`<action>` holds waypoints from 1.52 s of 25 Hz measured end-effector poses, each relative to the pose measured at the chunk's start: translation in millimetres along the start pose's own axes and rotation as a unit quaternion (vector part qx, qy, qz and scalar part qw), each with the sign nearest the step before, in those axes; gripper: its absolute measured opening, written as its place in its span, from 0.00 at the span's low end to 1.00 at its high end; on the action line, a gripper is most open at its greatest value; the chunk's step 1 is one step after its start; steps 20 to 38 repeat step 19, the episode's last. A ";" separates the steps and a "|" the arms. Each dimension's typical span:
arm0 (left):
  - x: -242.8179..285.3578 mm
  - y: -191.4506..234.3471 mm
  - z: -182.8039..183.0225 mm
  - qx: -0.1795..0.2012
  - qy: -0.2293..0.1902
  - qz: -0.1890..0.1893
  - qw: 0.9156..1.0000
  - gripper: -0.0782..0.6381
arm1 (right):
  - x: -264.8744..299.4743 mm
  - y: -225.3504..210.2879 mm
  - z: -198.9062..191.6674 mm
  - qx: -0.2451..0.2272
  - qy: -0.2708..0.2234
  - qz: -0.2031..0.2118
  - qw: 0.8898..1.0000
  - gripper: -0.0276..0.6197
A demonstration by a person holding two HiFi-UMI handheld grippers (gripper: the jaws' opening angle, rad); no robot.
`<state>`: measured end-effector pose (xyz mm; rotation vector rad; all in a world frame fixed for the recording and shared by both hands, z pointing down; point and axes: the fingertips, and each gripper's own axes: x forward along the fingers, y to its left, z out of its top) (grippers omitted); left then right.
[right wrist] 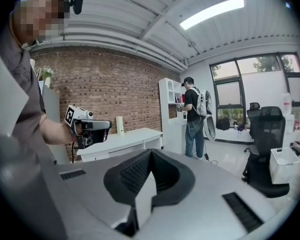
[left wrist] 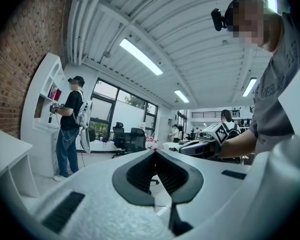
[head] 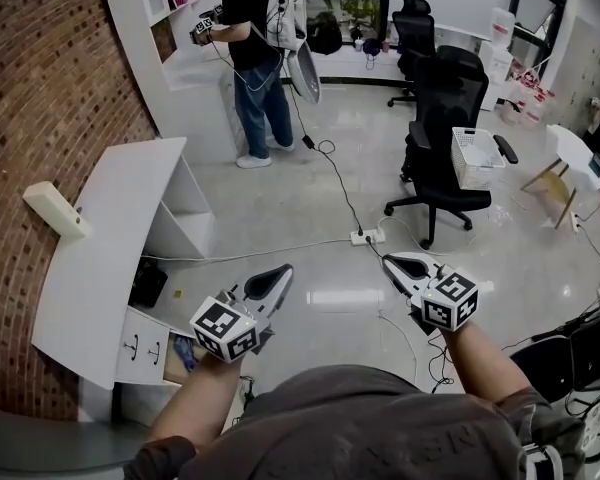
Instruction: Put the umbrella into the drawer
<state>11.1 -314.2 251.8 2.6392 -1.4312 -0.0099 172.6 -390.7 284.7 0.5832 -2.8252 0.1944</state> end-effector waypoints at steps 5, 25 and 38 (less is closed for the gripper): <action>0.3 -0.4 0.3 -0.001 0.001 0.001 1.000 0.12 | -0.9 0.0 -0.7 -0.002 0.002 0.001 1.000 0.03; -4.4 0.6 -3.8 -0.005 0.002 0.007 1.000 0.12 | 3.4 5.0 -0.3 -0.007 -0.001 0.013 1.000 0.03; -4.4 0.6 -3.8 -0.005 0.002 0.007 1.000 0.12 | 3.4 5.0 -0.3 -0.007 -0.001 0.013 1.000 0.03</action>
